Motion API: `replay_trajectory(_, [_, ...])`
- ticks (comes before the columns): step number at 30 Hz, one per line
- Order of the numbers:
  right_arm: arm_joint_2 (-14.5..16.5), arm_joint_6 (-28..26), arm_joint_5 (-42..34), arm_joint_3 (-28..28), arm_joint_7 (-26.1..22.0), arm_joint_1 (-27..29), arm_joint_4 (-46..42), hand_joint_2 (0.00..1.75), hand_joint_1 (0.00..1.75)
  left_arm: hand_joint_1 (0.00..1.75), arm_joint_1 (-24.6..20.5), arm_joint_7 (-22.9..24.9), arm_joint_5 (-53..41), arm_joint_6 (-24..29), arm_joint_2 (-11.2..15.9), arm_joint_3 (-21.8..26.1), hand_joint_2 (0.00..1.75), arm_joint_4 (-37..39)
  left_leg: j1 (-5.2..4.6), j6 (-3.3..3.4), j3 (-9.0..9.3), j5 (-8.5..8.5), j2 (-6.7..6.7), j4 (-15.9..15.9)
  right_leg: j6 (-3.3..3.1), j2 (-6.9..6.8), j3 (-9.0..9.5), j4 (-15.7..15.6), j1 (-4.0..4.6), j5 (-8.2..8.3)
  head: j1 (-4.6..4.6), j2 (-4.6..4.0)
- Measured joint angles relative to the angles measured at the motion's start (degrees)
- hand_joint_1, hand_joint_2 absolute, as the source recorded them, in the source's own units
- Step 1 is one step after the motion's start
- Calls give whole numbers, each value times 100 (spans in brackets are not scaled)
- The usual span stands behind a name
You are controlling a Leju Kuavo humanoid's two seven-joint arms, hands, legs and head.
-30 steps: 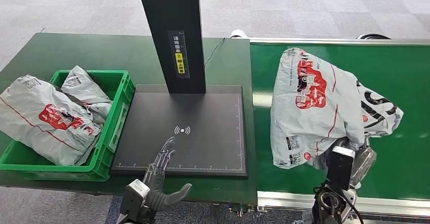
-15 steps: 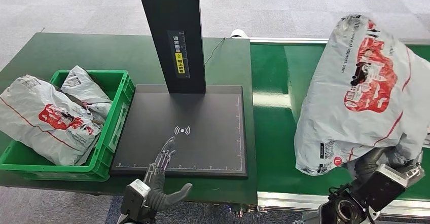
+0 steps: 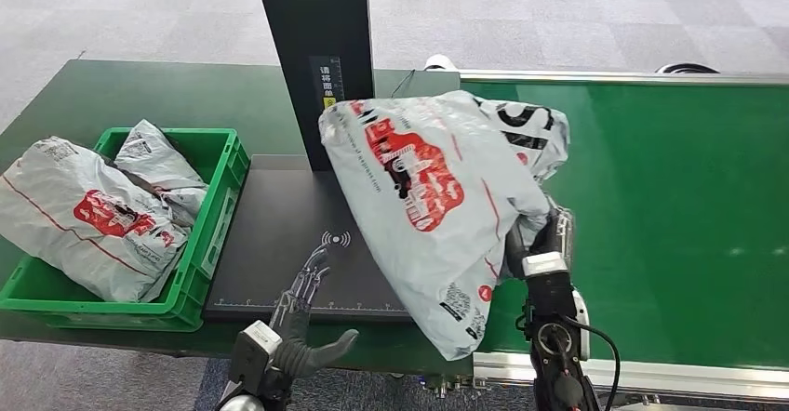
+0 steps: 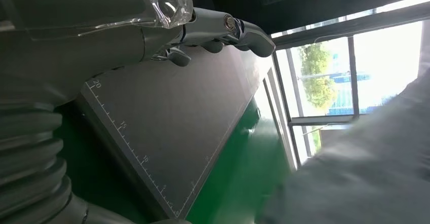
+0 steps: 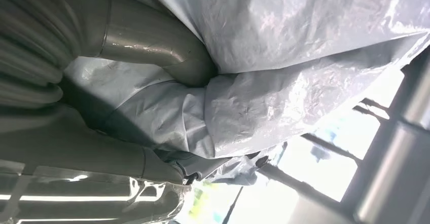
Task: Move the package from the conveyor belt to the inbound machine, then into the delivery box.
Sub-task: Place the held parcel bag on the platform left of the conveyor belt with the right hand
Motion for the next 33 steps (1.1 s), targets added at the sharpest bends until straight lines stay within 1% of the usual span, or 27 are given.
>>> replay_trajectory(4, [35,-1,540,64,187,-296,775,175,175,0,-76,-52,32,84,-1,19,175,62,0,0,-8,0,-16,0,1,-8,-4,1,0,-1,0,-1])
replay_trajectory(10, [82,-8,798,76,358,-427,1288,175,175,0,-138,-59,37,280,-1,60,175,73,0,0,-16,-1,-17,0,2,-8,-11,1,0,-3,-1,0])
replay_trajectory(29, [104,-8,805,78,363,-518,1632,175,175,0,-139,-59,37,283,-1,114,175,73,0,0,-16,0,-16,0,2,-8,-11,1,0,-3,0,0])
replay_trajectory(31, [107,-2,834,78,387,-525,1643,175,175,0,-139,-59,31,330,-1,115,175,73,0,0,-16,0,-16,0,2,-8,-11,1,0,-3,1,0])
replay_trajectory(33, [109,43,934,77,476,-534,1666,175,175,0,-142,-51,10,498,-4,121,175,73,0,0,-16,0,-16,0,1,-8,-11,1,0,-3,1,-1])
